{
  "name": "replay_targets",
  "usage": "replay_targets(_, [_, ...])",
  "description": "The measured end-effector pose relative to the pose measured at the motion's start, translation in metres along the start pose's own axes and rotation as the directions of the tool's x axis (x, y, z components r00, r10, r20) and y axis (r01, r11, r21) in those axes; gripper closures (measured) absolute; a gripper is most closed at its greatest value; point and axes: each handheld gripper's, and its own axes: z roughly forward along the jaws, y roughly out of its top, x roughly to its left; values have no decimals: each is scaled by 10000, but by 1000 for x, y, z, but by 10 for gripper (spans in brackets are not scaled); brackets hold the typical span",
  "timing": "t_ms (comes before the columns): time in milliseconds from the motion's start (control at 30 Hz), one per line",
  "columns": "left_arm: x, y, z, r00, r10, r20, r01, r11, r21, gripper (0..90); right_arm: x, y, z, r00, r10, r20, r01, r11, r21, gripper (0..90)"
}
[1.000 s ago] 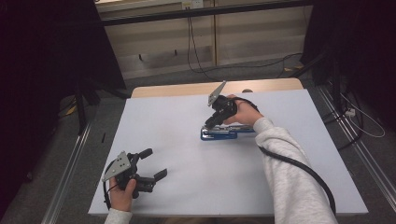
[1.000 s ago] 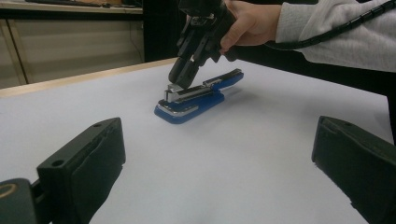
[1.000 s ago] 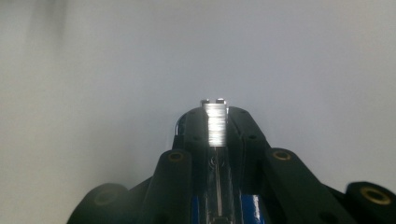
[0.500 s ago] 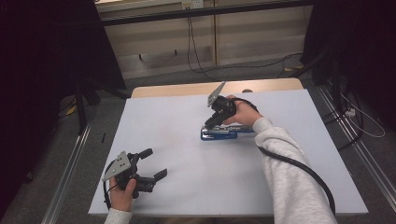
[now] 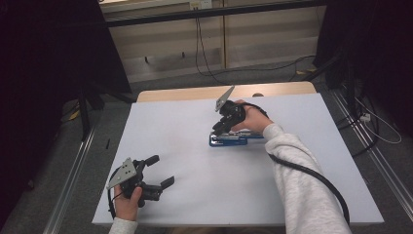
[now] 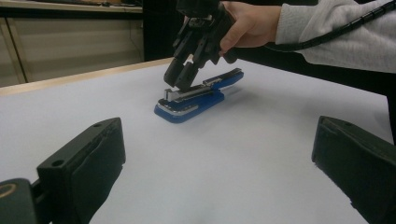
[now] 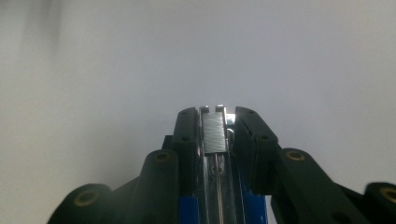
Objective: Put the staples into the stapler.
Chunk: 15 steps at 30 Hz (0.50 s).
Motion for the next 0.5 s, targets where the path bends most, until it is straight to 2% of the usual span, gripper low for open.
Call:
replay_targets(67, [0,0,0,10000,6,-22,-6,10000,16,28,0,-1,-3,10000,73,44,-73,9999,-107,658])
replay_targets(300, [1,0,3,10000,-68,44,68,10000,44,28,6,-3,-14,9996,212,159,-203,9984,-533,623])
replay_targets(500, [2,-1,6,9999,-121,17,121,9998,132,28,11,-12,-24,9978,469,471,-437,9968,-662,553])
